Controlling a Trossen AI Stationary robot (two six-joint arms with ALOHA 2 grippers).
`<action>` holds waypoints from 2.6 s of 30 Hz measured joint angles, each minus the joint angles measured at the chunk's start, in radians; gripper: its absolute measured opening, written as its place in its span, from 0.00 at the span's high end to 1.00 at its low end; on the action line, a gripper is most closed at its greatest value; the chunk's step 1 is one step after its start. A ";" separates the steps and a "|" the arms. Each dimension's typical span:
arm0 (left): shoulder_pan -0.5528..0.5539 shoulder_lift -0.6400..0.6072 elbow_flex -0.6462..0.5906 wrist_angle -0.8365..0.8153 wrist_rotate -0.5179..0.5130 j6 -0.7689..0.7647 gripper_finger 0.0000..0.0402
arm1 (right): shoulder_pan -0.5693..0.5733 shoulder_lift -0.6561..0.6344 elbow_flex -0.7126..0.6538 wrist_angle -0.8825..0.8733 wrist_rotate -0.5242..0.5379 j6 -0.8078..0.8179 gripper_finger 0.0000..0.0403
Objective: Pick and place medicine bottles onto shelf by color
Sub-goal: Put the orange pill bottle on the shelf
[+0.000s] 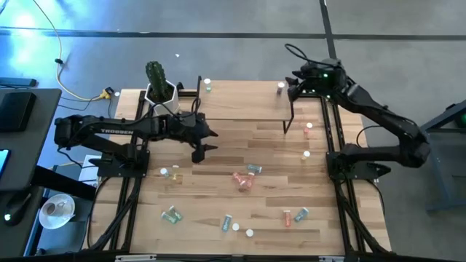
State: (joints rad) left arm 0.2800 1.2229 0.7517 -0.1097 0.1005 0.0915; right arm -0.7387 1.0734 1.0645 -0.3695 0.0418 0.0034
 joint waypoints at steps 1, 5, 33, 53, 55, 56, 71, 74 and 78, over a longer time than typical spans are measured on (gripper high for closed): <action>-0.013 0.010 0.000 0.026 0.000 0.016 0.43 | 0.000 -0.014 0.000 0.000 -0.020 0.003 0.57; -0.062 0.063 0.000 0.116 0.001 0.097 0.44 | 0.000 -0.061 0.000 -0.001 -0.097 0.041 0.57; -0.177 0.541 0.248 0.034 0.000 0.305 0.44 | 0.000 -0.105 0.000 -0.128 -0.164 0.041 0.57; -0.190 0.686 0.250 0.115 0.103 0.278 0.44 | 0.000 -0.105 0.000 -0.155 -0.163 0.078 0.57; -0.190 0.694 0.248 0.114 0.105 0.277 0.44 | 0.000 -0.105 0.000 -0.165 -0.163 0.087 0.57; -0.190 0.699 0.249 0.120 0.105 0.277 0.44 | 0.000 -0.105 0.000 -0.171 -0.163 0.086 0.57; -0.189 0.700 0.249 0.110 0.106 0.259 0.67 | 0.043 -0.105 0.000 -0.195 -0.167 0.102 0.57; -0.189 0.700 0.249 0.113 0.106 0.259 0.73 | 0.060 -0.105 0.000 -0.195 -0.167 0.102 0.57; -0.189 0.700 0.249 0.113 0.106 0.259 0.77 | 0.078 -0.105 0.000 -0.195 -0.167 0.102 0.57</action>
State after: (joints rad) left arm 0.0906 1.9232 1.0004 0.0029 0.2064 0.3508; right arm -0.6608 0.9688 1.0649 -0.5645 -0.1257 0.1051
